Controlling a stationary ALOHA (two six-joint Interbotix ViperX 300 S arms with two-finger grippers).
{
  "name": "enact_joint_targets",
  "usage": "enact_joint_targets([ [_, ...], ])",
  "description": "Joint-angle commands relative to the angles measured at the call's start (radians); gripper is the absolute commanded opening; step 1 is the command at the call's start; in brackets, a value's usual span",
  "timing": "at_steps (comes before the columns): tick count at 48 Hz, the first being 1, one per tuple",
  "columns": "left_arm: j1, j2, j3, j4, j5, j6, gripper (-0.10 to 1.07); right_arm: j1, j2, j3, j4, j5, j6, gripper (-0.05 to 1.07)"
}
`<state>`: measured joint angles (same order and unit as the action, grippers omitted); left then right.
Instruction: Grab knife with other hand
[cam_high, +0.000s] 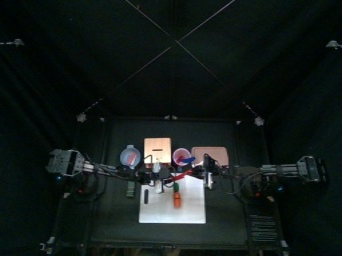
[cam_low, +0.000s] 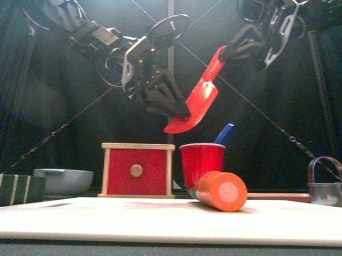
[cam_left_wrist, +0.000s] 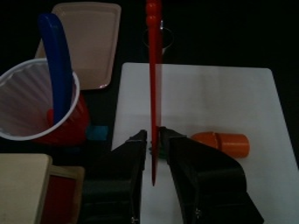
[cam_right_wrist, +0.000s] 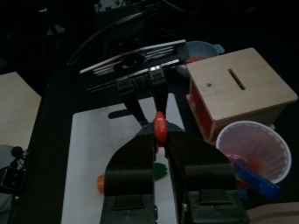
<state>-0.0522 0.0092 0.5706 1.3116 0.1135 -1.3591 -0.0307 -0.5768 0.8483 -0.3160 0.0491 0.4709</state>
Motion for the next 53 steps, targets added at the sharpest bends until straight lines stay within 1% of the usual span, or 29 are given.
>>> enact_joint_targets([
  [1, 0.002, -0.008, -0.014, 0.0, 0.005, 0.002, 0.64, 0.002, -0.006, -0.015, 0.015, -0.011, 0.0, 0.38],
  [9, 0.002, -0.014, -0.011, 0.0, 0.018, 0.005, 0.61, 0.009, -0.006, -0.008, 0.031, -0.011, -0.002, 0.38],
  [21, -0.005, -0.018, -0.002, 0.0, 0.021, 0.008, 0.53, 0.008, -0.006, 0.005, 0.037, -0.011, -0.002, 0.38],
  [28, -0.005, -0.026, 0.006, 0.002, 0.021, 0.008, 0.51, 0.006, -0.006, 0.014, 0.037, -0.011, -0.002, 0.38],
  [33, -0.009, -0.043, 0.018, 0.006, 0.021, 0.009, 0.51, 0.011, -0.005, 0.034, 0.04, -0.005, 0.0, 0.38],
  [39, -0.018, -0.066, 0.038, 0.009, 0.012, 0.009, 0.51, 0.034, 0.0, 0.075, 0.057, 0.009, 0.0, 0.38],
  [46, -0.043, -0.066, 0.037, 0.011, -0.025, 0.009, 0.51, 0.052, 0.026, 0.13, 0.115, 0.028, 0.0, 0.37],
  [53, -0.055, -0.054, 0.038, 0.002, -0.048, 0.006, 0.51, 0.074, 0.066, 0.16, 0.181, 0.031, -0.002, 0.37],
])
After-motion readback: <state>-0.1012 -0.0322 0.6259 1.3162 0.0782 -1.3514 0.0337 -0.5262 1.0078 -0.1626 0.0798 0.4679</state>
